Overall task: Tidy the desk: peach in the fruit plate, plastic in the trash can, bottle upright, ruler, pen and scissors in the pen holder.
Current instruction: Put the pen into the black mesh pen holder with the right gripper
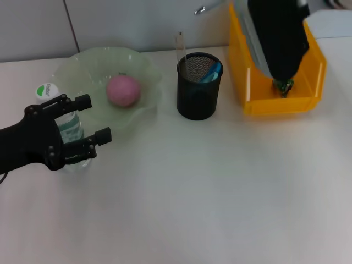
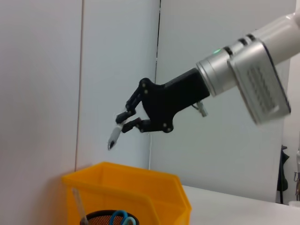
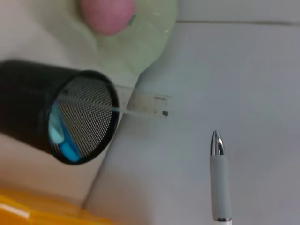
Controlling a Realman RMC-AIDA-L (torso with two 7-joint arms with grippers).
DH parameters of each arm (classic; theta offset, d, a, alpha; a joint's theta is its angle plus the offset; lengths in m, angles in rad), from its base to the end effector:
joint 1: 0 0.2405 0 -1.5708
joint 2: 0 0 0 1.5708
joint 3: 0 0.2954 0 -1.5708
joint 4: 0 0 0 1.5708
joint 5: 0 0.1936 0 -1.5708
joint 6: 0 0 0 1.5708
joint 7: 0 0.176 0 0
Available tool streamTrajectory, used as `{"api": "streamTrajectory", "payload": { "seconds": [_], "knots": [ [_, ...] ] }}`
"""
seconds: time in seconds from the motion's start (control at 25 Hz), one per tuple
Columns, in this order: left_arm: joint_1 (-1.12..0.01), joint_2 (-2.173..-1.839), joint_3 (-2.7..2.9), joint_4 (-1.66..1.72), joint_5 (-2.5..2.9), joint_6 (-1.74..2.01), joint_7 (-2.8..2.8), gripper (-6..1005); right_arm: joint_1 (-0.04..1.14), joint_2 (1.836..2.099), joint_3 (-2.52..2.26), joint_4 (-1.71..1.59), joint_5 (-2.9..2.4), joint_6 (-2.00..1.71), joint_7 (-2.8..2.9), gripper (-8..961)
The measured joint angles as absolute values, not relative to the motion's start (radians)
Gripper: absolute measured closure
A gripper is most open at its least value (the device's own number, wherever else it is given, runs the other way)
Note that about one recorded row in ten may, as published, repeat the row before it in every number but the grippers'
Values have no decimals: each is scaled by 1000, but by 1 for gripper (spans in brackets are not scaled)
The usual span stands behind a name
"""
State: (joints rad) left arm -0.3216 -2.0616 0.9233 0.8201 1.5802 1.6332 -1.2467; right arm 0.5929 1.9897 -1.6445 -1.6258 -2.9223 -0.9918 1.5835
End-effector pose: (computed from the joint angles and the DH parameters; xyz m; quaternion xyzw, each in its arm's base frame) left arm -0.2586 0.3092 -0.0111 -0.9184 -0.1142 -0.3359 0.1752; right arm 0.1379 0.4477 0.0192 -0.7712 -0.4097 -0.3221 0.3656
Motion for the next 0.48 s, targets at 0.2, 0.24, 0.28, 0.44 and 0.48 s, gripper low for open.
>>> {"api": "streamTrajectory", "payload": {
  "seconds": [0.2,0.24,0.28,0.44,0.48],
  "knots": [
    [-323,-2062,923,789,1581,1622,-1187,170,489,2051,-1680,-1512,-2922,-692,1194,756],
    [-323,-2062,923,789,1581,1622,-1187,170,489,2051,-1680,-1512,-2922,-692,1194,755],
    [-323,-2063,923,784,1581,1619,-1176,170,478,2064,-1674,-1489,-2922,-642,1125,753],
    [-322,-2067,923,761,1578,1611,-1134,170,450,2080,-1680,-1446,-2921,-533,974,747],
    [-322,-2067,923,761,1578,1611,-1134,170,445,2080,-1686,-1435,-2920,-513,943,746]
  ]
}}
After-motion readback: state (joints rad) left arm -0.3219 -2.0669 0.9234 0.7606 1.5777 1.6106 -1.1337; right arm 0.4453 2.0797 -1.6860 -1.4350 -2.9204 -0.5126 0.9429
